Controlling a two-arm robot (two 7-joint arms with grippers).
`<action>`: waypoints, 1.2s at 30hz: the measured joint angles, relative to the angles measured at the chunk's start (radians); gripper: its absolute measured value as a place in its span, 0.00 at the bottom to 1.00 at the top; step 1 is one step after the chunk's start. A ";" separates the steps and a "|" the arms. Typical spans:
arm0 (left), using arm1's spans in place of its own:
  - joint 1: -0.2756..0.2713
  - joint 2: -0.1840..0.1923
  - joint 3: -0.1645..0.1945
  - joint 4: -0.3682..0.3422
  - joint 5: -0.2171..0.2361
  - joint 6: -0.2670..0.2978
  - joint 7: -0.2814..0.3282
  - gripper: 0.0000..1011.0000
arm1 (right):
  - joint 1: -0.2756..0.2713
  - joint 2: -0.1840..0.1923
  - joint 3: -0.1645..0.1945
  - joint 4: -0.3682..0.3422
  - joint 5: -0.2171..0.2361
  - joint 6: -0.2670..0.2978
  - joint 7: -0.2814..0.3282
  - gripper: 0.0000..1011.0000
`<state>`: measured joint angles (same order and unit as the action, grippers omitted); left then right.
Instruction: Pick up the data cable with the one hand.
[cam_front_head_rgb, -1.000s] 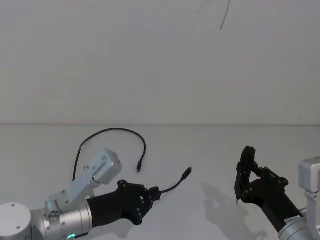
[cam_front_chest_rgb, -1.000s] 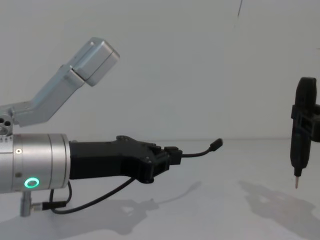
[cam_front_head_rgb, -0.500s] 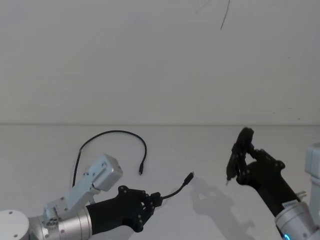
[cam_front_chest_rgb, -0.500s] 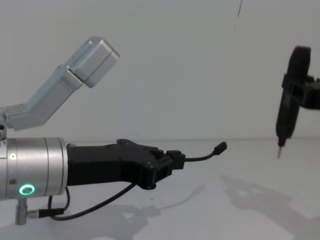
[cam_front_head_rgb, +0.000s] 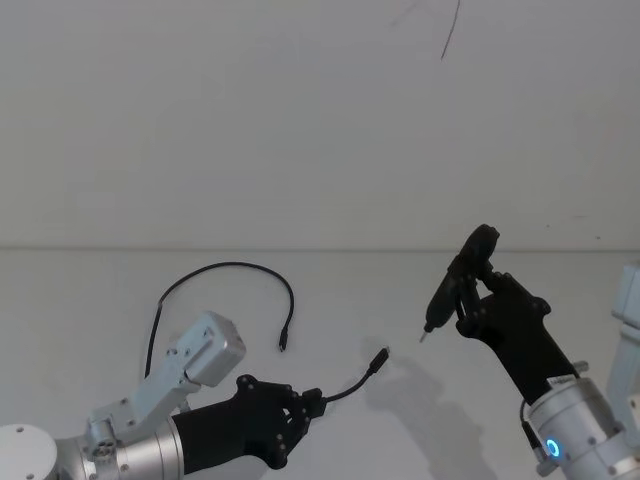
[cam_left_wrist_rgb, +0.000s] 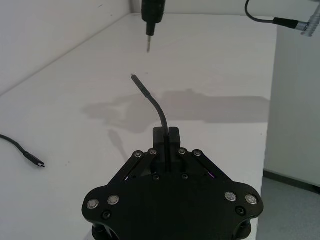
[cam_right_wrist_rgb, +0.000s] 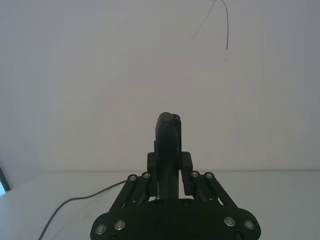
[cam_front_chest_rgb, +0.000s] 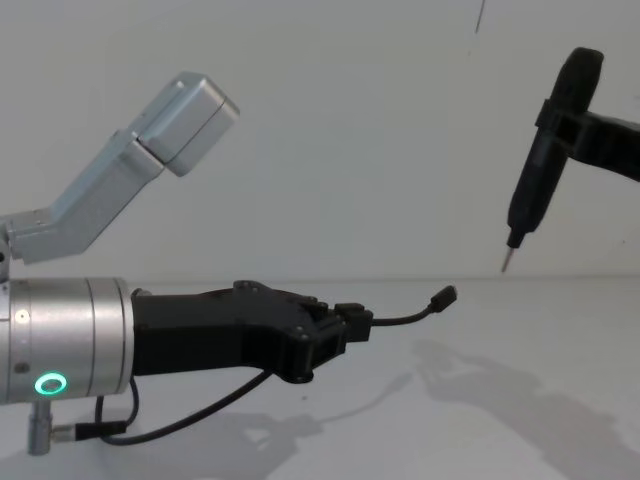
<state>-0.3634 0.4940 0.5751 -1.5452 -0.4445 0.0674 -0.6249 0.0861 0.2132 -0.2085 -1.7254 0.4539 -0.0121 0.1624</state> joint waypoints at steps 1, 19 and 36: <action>0.000 0.000 0.000 0.000 0.000 0.000 0.000 0.05 | 0.000 0.000 0.000 0.000 0.000 0.000 0.000 0.27; 0.004 0.002 0.000 -0.006 -0.001 0.002 0.002 0.05 | 0.033 -0.044 -0.019 0.058 0.066 0.014 0.013 0.27; 0.005 0.003 0.000 -0.008 -0.001 0.002 0.003 0.05 | 0.048 -0.046 -0.032 0.082 0.074 0.042 0.009 0.27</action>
<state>-0.3585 0.4968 0.5752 -1.5532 -0.4454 0.0690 -0.6222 0.1338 0.1674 -0.2406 -1.6436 0.5276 0.0302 0.1716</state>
